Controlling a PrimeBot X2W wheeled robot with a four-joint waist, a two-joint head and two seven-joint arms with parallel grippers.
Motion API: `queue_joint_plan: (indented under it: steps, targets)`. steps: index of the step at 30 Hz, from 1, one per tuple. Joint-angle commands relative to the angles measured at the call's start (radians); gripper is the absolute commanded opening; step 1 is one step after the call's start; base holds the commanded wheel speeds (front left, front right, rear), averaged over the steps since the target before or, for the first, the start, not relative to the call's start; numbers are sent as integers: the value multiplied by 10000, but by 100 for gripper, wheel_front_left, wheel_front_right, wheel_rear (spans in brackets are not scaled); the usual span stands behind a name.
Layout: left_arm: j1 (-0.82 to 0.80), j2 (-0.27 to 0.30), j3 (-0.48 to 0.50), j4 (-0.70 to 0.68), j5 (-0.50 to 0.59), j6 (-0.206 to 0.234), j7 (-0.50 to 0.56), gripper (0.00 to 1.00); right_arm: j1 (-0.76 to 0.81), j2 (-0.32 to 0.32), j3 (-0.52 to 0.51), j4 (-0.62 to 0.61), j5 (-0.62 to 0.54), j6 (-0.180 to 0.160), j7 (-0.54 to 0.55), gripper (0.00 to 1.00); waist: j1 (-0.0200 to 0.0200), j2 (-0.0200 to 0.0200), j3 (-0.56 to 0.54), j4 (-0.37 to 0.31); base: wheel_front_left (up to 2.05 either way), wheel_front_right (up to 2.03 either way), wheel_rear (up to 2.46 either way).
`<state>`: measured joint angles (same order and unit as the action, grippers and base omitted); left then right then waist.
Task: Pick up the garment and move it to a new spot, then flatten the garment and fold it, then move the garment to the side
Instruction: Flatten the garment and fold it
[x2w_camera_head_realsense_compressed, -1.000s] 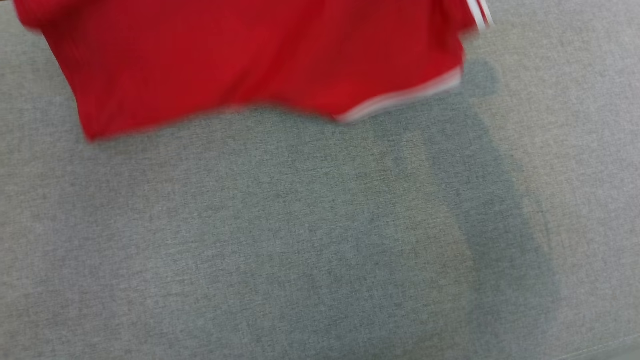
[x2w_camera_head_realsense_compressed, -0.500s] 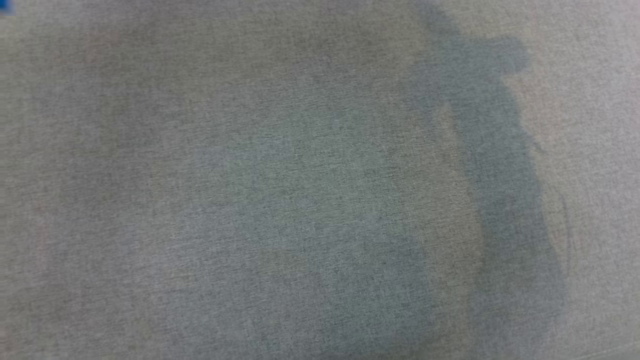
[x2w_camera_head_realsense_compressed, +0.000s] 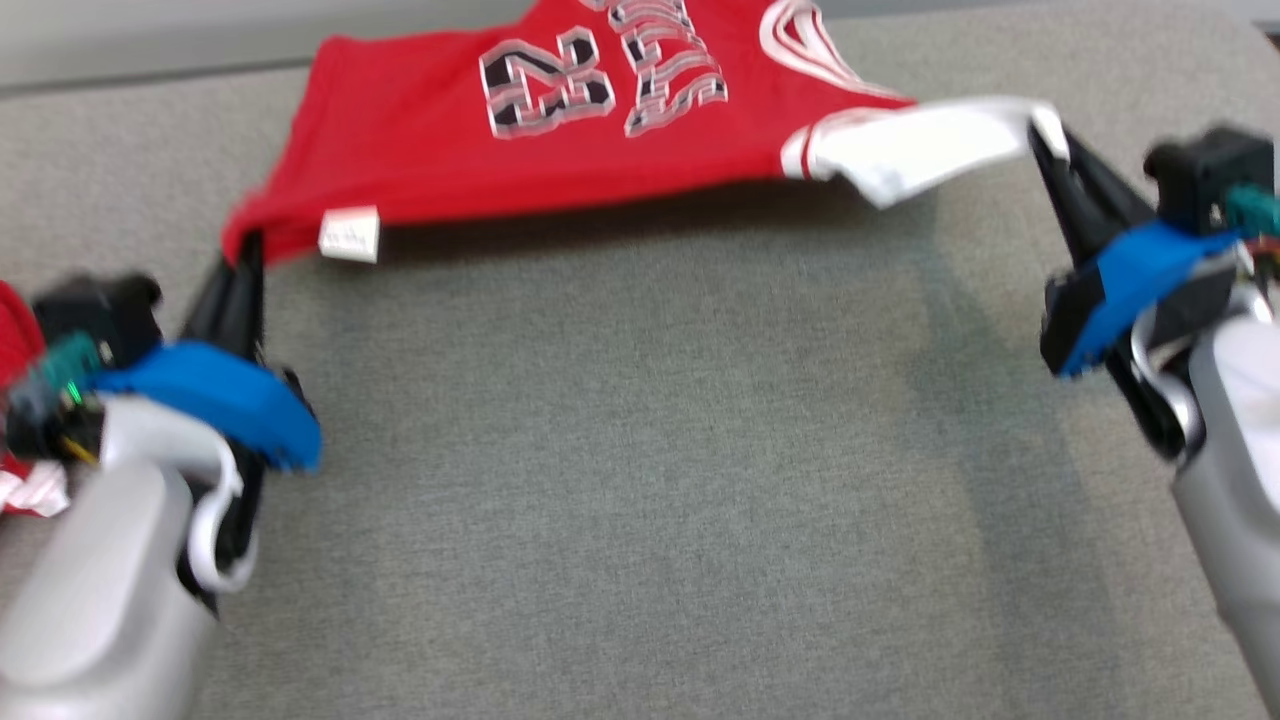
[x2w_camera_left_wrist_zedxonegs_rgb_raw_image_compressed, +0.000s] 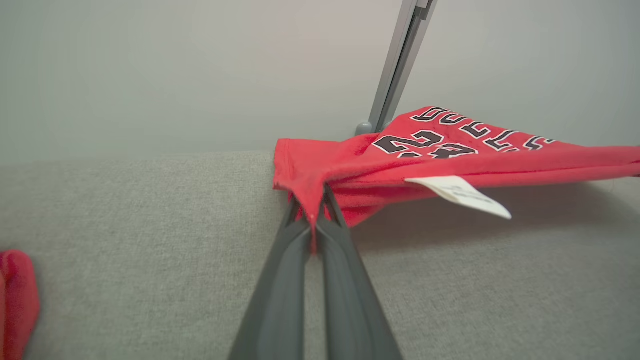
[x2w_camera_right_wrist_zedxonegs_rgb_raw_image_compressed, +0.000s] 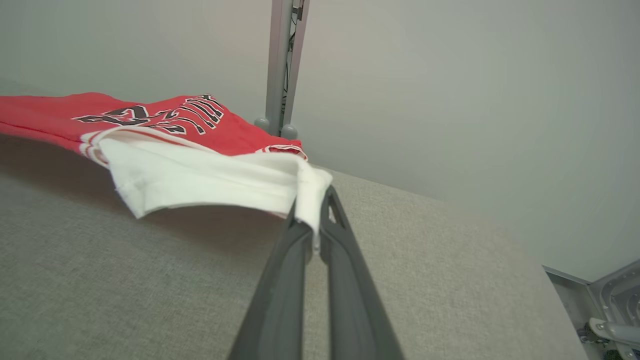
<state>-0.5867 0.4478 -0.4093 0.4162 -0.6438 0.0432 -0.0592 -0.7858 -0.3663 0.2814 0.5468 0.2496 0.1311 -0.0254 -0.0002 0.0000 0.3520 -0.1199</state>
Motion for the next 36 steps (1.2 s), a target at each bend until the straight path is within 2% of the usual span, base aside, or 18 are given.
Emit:
queue_joint_plan:
  steps: [1, 6, 9, 10, 15, 20, 26, 30, 36]
  targets:
    - [790, -25, 23, -293, -191, 162, -95, 0, 946, -36, -392, -594, 219, -3, 255, 0, 2, 0, -417, -50, 0, 0, 0]
    - [2639, -97, 129, -1295, -676, 525, -190, 0, 3316, 361, -1662, -2139, 106, -6, 1428, 0, 2, 0, -1058, 5, 0, 0, 0]
    - [3633, -28, 38, -1993, -770, 900, 12, 0, 4728, 675, -2391, -3093, -136, -7, 2629, 0, 2, 0, -1344, 59, 0, 0, 0]
    - [3633, -28, 38, -1993, -770, 900, 12, 0, 4728, 675, -2391, -3093, -136, -7, 2629, 0, 2, 0, -1344, 59, 0, 0, 0]
    - [4881, -22, -84, -3152, -898, 1619, 463, 0, 6539, 1427, -3284, -4801, -285, -4, 4367, 0, 2, 0, -1572, 152, 0, 0, 0]
    - [5958, -32, -252, -4097, -990, 2323, 941, 0, 7688, 1969, -3654, -6033, -341, -3, 5453, 0, 2, 0, -1633, 270, 0, 0, 0]
    - [7098, 396, -425, -5048, -1185, 2892, 1876, 0, 8504, 2192, -3785, -6835, -333, -1, 6620, 0, 2, 0, -1677, 431, 0, 0, 0]
    - [7478, 699, -478, -5698, -1278, 3098, 2321, 0, 8806, 2300, -3996, -7312, -376, -1, 7274, 0, 2, 0, -1685, 586, 0, 0, 0]
    - [6765, 841, -676, -6000, -999, 2948, 2617, 0, 8734, 2504, -4129, -8012, -514, -1, 7527, 0, 2, 0, -1621, 809, 0, 0, 0]
